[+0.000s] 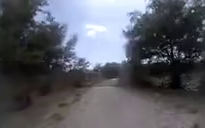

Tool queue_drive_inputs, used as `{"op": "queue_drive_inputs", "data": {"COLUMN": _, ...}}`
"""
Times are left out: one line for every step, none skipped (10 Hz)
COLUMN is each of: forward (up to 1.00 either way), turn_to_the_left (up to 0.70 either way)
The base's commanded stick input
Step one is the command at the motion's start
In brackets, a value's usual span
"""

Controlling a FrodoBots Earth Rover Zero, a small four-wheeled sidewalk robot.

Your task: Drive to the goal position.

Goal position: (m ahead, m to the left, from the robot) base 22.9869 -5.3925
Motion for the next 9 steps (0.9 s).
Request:
{"op": "queue_drive_inputs", "data": {"forward": 0.85, "turn_to_the_left": 0.0}}
{"op": "queue_drive_inputs", "data": {"forward": 0.85, "turn_to_the_left": 0.0}}
{"op": "queue_drive_inputs", "data": {"forward": 0.85, "turn_to_the_left": 0.0}}
{"op": "queue_drive_inputs", "data": {"forward": 0.85, "turn_to_the_left": 0.0}}
{"op": "queue_drive_inputs", "data": {"forward": 0.85, "turn_to_the_left": 0.0}}
{"op": "queue_drive_inputs", "data": {"forward": 0.85, "turn_to_the_left": 0.0}}
{"op": "queue_drive_inputs", "data": {"forward": 0.85, "turn_to_the_left": 0.0}}
{"op": "queue_drive_inputs", "data": {"forward": 0.85, "turn_to_the_left": 0.0}}
{"op": "queue_drive_inputs", "data": {"forward": 0.85, "turn_to_the_left": 0.0}}
